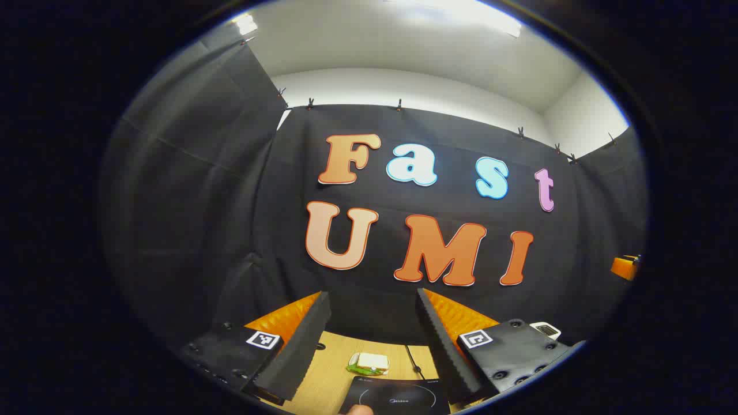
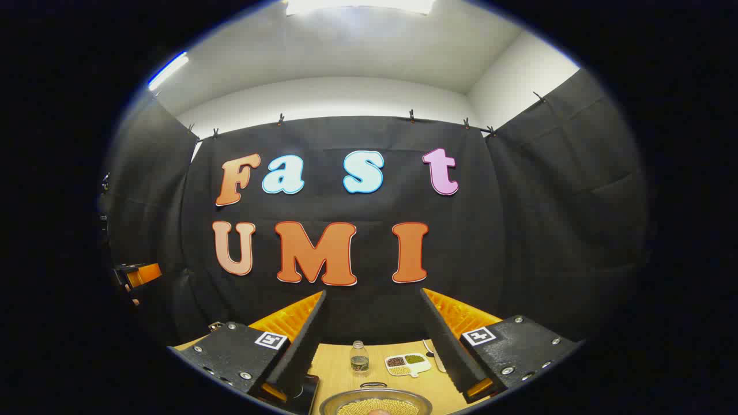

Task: First push the handle of the pot to place it horizontally, then grasp the pot with both hands and set it on the induction cooktop.

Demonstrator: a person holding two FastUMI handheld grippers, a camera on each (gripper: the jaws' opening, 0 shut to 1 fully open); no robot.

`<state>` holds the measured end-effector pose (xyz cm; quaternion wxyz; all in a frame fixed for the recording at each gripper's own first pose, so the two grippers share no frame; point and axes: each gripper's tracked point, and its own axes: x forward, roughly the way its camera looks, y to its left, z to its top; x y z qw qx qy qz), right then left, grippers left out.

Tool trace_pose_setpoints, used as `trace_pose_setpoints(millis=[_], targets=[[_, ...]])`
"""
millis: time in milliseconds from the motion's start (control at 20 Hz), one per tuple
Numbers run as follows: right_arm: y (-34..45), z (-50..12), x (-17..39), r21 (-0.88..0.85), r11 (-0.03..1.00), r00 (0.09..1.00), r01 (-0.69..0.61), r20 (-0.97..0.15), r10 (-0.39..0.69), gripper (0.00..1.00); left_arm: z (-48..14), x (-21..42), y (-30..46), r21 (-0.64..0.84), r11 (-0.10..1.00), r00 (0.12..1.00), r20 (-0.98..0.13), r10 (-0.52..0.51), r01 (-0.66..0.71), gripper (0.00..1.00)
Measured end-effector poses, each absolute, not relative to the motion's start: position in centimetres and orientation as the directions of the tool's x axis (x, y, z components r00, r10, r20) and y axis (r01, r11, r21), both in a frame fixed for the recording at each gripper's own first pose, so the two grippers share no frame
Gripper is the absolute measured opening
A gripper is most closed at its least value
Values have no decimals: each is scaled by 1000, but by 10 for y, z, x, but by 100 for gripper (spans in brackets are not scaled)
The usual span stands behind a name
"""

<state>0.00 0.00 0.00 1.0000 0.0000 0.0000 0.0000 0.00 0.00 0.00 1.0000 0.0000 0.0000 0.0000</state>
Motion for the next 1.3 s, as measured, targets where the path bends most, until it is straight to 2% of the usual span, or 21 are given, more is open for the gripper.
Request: trace_pose_setpoints(millis=[50, 100, 1050, 1200, 1250, 1300], targets=[[0, -1, 0, -1, 1000, 1000, -1, -5, 1, 100, -2, 0, -3, -1, 1000, 1000, -7, -10, 10, 97], [1, -2, 0, -2, 1000, 1000, -3, -8, 3, 95, -3, 2, -6, -3, 1000, 1000, -12, -20, 20, 97], [-17, -14, -2, 4, 1000, 1000, 14, -27, -14, 94, 8, -9, -26, 65, 997, 999, 29, -37, 35, 97], [-14, -18, -3, 2, 1000, 999, 7, -32, -7, 77, 5, -10, -27, 61, 997, 999, 20, -38, 36, 98], [-12, -20, -4, 12, 1000, 999, -3, -38, 4, 77, 4, -10, -26, 61, 998, 999, 17, -37, 36, 98], [-8, -22, -5, 22, 1000, 999, -18, -41, 19, 64, 4, -11, -25, 61, 998, 999, 16, -34, 33, 98]])
